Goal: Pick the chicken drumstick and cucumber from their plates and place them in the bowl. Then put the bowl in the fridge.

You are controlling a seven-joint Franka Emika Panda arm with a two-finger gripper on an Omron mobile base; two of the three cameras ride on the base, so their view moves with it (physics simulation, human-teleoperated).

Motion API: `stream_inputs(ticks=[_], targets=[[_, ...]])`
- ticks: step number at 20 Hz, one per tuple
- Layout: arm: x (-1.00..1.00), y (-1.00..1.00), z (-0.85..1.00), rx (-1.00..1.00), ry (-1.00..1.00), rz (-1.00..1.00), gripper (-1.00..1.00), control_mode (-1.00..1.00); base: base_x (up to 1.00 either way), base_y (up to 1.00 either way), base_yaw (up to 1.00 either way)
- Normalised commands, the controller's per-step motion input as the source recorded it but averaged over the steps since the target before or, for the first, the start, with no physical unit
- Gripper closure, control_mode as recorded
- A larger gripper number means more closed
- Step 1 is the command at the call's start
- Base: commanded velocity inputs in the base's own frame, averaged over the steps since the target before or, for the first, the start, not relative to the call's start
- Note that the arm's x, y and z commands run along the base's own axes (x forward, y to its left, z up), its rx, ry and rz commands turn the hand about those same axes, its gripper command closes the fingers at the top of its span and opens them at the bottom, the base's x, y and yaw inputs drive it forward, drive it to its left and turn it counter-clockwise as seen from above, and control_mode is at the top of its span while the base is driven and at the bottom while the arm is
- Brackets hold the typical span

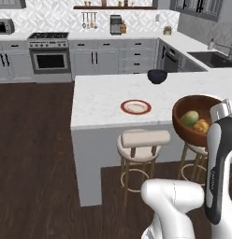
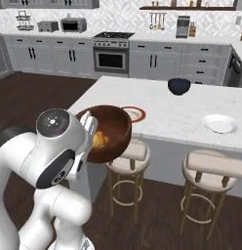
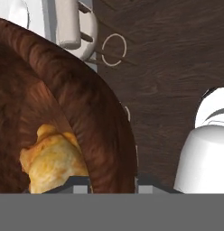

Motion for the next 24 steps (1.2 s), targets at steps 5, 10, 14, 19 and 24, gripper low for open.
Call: stream_inputs(ticks=[5, 10, 14, 19, 24], targets=[[0.00, 0.00, 0.00, 0.00, 0.00, 0.00, 1.00, 1.00, 0.36, 1.00, 0.29], [0.00, 0.00, 0.00, 0.00, 0.00, 0.00, 1.00, 1.00, 0.47, 1.00, 0.24], [0.00, 0.00, 0.00, 0.00, 0.00, 0.00, 1.00, 1.00, 0.36, 1.00, 0.07], [0.00, 0.00, 0.00, 0.00, 0.00, 0.00, 1.00, 1.00, 0.73, 1.00, 0.00], [0.00, 0.00, 0.00, 0.00, 0.00, 0.00, 1.00, 1.00, 1.00, 1.00, -0.05]])
